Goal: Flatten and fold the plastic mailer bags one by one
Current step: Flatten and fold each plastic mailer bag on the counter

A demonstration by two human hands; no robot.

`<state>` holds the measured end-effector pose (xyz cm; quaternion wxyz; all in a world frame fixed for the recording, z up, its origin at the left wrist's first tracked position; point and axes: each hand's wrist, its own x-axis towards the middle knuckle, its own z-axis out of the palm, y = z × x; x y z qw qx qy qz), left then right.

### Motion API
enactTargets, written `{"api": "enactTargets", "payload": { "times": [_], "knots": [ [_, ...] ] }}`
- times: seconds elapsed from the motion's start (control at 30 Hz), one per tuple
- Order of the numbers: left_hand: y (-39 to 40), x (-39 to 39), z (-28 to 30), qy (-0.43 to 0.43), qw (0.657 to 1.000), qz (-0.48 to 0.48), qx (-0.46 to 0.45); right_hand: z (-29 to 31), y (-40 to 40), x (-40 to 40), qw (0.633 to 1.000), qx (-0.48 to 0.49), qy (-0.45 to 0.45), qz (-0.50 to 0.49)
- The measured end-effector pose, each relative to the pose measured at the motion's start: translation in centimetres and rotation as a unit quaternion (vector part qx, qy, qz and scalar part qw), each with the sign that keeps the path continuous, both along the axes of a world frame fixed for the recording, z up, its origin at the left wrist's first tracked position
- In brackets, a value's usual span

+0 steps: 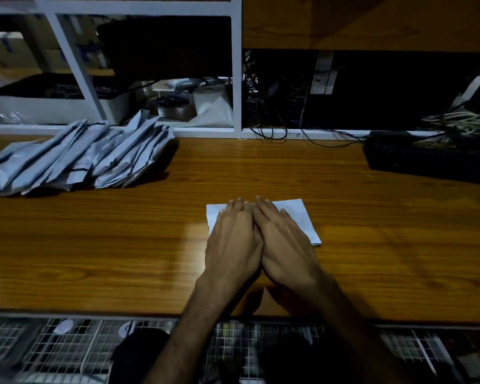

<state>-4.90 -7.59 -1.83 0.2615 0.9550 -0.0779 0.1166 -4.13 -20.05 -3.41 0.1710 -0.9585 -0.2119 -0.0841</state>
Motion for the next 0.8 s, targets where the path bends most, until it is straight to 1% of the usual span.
{"api": "enactTargets", "payload": {
  "times": [0.17, 0.3, 0.4, 0.5, 0.63, 0.8],
  "knots": [
    [-0.1, 0.2, -1.1, 0.002, 1.0, 0.013, 0.012, -0.4, 0.0, 0.2, 0.999, 0.012, 0.001, -0.049],
    [-0.1, 0.3, -1.3, 0.015, 0.999, 0.007, 0.042, -1.1, 0.0, 0.2, 0.998, 0.025, -0.004, -0.057],
    [0.1, 0.3, -1.6, 0.02, 0.997, -0.002, 0.068, -1.8, -0.1, 0.1, 0.997, 0.023, -0.029, -0.067],
    [0.2, 0.3, -1.8, 0.026, 0.996, -0.005, 0.089, -2.6, -0.4, -0.3, 0.994, 0.006, -0.083, -0.067],
    [0.2, 0.4, -2.1, 0.03, 0.993, -0.003, 0.111, -2.8, -0.7, -0.6, 0.995, -0.02, -0.09, -0.048],
    [0.3, 0.1, -2.3, 0.027, 0.989, 0.001, 0.146, -3.0, -0.7, -0.5, 0.992, -0.015, -0.108, -0.065]
  ]
}}
